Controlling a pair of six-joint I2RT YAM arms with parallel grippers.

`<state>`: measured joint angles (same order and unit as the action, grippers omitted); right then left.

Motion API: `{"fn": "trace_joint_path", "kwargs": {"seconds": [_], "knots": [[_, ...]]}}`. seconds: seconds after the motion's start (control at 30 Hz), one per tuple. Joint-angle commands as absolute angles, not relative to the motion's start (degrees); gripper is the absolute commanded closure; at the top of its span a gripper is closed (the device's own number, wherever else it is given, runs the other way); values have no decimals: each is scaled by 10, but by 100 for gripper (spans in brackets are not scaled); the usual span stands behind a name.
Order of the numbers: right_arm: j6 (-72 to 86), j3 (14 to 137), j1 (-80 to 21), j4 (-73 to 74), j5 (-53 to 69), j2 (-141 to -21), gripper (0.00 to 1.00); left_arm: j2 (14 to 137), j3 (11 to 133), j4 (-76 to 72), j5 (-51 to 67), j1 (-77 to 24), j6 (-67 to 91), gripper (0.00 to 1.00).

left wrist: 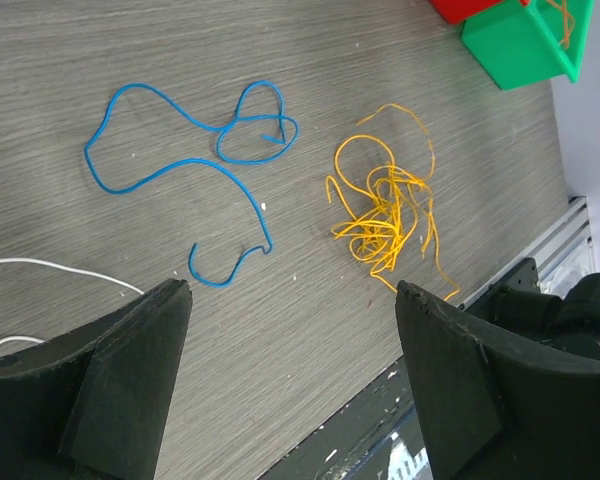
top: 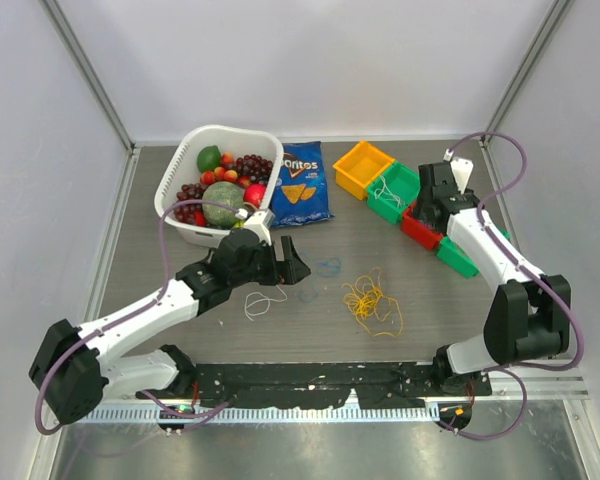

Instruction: Untangle the cables

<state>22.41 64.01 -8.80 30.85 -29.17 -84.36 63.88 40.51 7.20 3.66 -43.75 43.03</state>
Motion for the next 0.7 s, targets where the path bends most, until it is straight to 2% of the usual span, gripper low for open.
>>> {"fn": "trace_joint_path", "kwargs": {"seconds": [0.0,0.13,0.2,0.3,0.37,0.47,0.6,0.67], "knots": [[226,632,-88,301,-320,-812,32,660,428,75,38,-437,427,12],[215,617,-92,287,-269,-776,32,703,446,83,46,-437,426,14],[205,599,-105,255,-182,-742,32,722,456,88,46,-437,421,18],[200,553,-160,197,32,-703,32,751,468,91,27,-437,416,19],[212,520,-216,164,72,-693,32,776,482,88,18,-437,413,18],[241,469,-302,118,69,-686,32,829,508,84,15,-437,416,18],[269,427,-326,99,61,-670,33,886,540,88,5,-437,418,32],[272,412,-325,98,48,-650,33,894,546,86,-27,-437,416,46]]}}
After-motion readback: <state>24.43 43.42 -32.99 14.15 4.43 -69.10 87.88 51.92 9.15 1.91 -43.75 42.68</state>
